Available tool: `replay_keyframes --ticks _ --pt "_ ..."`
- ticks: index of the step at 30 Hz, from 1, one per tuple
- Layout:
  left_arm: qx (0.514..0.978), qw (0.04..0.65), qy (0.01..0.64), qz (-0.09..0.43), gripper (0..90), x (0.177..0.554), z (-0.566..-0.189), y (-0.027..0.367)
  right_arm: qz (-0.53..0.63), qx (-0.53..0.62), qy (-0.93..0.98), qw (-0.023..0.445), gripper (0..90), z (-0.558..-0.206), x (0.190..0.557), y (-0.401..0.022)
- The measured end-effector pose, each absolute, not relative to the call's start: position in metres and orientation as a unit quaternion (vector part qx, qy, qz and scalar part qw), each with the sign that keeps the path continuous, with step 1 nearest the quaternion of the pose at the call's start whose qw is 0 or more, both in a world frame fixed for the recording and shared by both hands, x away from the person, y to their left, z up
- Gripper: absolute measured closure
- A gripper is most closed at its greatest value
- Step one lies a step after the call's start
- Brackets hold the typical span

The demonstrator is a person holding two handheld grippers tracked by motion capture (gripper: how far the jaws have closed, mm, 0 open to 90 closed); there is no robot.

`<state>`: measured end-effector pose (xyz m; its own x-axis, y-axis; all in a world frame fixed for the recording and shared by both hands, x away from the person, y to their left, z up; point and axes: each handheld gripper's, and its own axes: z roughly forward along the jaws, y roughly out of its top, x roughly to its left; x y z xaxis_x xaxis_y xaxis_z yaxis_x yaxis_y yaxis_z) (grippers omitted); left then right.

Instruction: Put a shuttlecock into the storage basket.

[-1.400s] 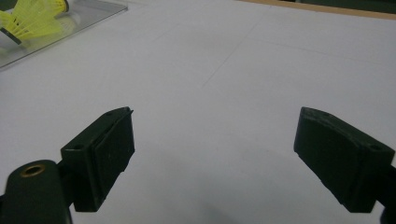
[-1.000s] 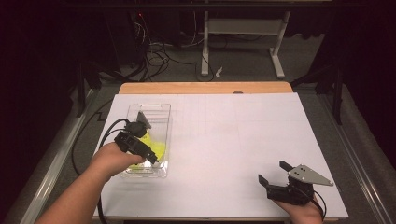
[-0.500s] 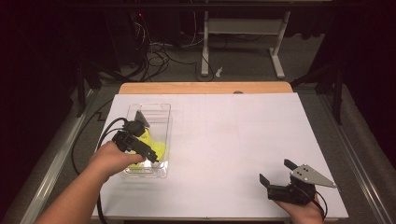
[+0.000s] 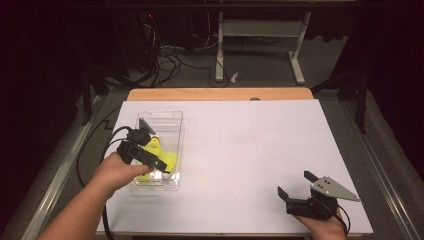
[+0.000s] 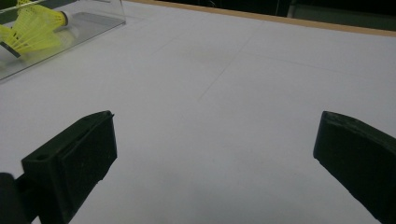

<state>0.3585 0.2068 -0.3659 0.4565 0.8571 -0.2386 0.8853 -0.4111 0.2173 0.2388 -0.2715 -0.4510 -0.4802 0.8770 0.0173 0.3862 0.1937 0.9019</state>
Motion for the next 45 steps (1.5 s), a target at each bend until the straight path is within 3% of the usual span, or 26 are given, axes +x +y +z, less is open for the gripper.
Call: replay_keyframes --ticks 31,45 --pt "0.838 0.314 0.437 0.096 0.6 0.311 -0.399 0.228 0.463 0.429 0.73 0.263 0.1 -0.453 0.238 -0.267" --pt "0.795 0.428 0.407 0.139 0.6 0.29 -0.416 0.239 0.464 0.425 0.73 0.266 0.1 -0.454 0.238 -0.265"
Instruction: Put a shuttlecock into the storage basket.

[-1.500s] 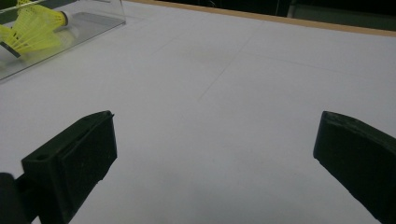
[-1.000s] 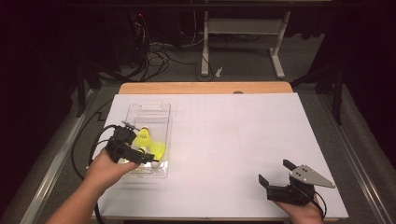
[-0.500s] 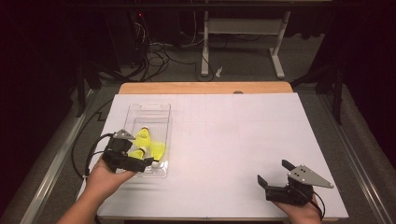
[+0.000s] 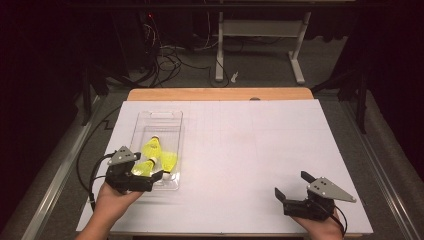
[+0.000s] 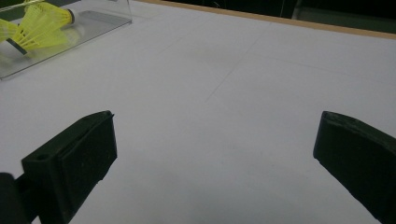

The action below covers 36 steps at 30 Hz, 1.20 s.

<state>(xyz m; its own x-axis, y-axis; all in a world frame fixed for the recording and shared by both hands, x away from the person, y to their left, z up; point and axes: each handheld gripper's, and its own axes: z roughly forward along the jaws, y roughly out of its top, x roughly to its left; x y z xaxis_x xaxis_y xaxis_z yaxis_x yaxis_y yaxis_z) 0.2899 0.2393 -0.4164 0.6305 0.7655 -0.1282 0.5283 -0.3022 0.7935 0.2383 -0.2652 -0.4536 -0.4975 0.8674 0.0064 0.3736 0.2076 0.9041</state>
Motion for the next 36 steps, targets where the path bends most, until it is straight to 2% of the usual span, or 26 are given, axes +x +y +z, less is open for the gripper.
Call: replay_keyframes --ticks 5,16,22,28,36 --pt "0.776 0.466 0.401 0.142 0.2 0.284 -0.421 0.244 0.467 0.423 0.728 0.269 0.1 -0.454 0.238 -0.264" --pt "0.759 0.506 0.372 0.169 0.1 0.271 -0.43 0.25 0.49 0.42 0.711 0.278 0.1 -0.452 0.236 -0.264" --pt "0.769 0.497 0.359 0.179 0.1 0.268 -0.438 0.248 0.494 0.414 0.71 0.283 0.1 -0.451 0.234 -0.261" --pt "0.761 0.518 0.347 0.181 0.1 0.263 -0.436 0.25 0.498 0.407 0.71 0.285 0.1 -0.45 0.233 -0.258" --pt "0.756 0.517 0.358 0.183 0.1 0.261 -0.434 0.253 0.506 0.402 0.707 0.287 0.1 -0.449 0.231 -0.259"
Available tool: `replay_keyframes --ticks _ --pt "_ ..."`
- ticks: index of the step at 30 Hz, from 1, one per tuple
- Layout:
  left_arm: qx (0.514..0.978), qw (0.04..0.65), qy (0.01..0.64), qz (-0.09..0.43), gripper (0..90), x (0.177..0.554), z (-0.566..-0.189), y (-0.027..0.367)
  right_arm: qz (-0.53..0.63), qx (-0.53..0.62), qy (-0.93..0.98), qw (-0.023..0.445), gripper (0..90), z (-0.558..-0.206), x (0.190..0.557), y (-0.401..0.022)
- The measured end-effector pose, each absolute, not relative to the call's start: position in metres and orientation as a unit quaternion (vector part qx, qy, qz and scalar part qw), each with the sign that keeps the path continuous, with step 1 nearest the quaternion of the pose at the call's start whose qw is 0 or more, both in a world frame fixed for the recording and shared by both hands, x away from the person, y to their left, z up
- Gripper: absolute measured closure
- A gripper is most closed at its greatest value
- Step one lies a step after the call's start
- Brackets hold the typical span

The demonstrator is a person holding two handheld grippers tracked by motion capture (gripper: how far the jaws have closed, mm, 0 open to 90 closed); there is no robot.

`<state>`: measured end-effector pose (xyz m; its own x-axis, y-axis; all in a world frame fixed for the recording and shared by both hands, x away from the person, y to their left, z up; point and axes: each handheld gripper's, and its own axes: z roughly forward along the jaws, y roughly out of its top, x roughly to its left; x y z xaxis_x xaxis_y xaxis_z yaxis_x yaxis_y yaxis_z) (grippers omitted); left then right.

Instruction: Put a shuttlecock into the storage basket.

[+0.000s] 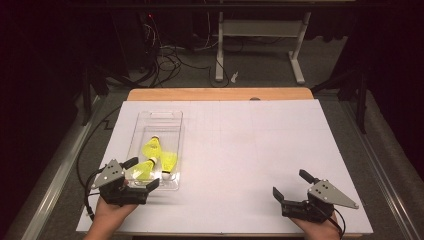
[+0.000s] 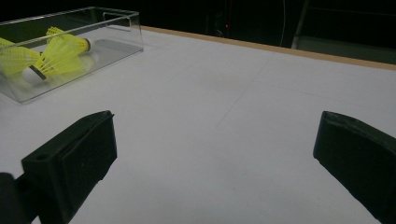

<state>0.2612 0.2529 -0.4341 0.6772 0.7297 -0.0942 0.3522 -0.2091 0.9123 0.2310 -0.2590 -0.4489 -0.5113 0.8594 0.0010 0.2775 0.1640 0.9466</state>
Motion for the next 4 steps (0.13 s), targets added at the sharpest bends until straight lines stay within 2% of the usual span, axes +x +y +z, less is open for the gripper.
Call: replay_keyframes --ticks 4 --pt "0.752 0.521 0.359 0.184 0.1 0.2603 -0.4332 0.254 0.51 0.403 0.703 0.288 0.1 -0.4477 0.2305 -0.2607"
